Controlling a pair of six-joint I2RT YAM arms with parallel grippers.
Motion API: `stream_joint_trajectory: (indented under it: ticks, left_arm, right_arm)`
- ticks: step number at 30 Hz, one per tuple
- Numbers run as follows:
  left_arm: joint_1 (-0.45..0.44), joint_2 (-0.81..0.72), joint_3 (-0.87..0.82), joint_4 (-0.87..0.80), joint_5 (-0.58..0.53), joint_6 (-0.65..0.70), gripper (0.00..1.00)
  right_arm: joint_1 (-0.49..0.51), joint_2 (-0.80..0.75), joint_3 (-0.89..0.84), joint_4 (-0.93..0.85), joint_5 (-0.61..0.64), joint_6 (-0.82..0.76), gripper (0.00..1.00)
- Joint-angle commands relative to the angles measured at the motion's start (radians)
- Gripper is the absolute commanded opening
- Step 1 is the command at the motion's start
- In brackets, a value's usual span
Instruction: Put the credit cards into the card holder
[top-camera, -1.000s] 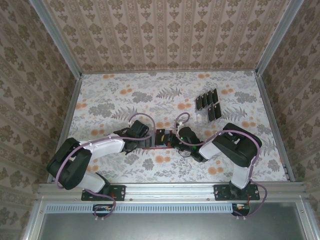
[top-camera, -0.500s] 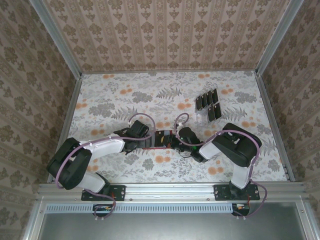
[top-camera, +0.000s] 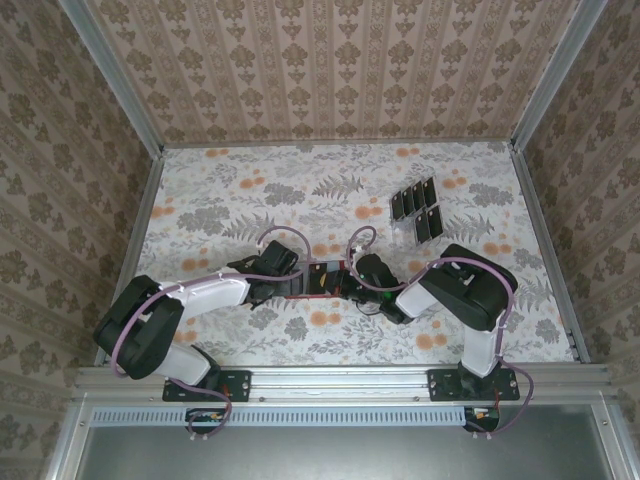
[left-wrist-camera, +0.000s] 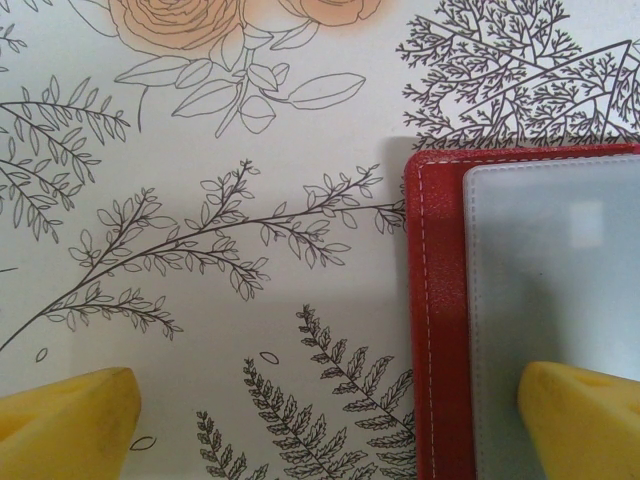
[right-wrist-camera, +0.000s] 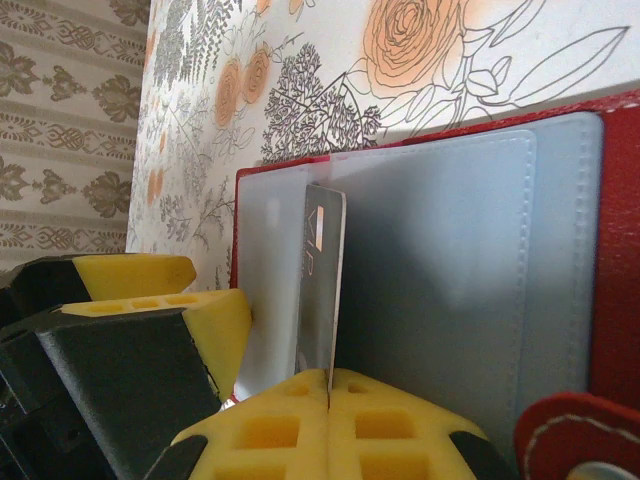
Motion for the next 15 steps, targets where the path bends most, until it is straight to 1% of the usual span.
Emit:
stream_joint_trajectory:
  ticks: [1,14,15]
  left_arm:
    - [-0.004,0.021,-0.015,-0.042,-0.017,-0.009,1.0]
    - [-0.005,0.018,-0.016,-0.036,-0.011,-0.008,1.0]
    - [-0.006,0.018,-0.014,-0.037,-0.01,-0.008,1.0]
  right_arm:
    - [0.002,0.044,0.008,-0.095,-0.017,0.001,0.0]
    - [-0.006,0.069,0.064,-0.19,-0.064,-0.017,0.0]
    - [-0.01,0.064,0.065,-0.197,-0.067,-0.02,0.01]
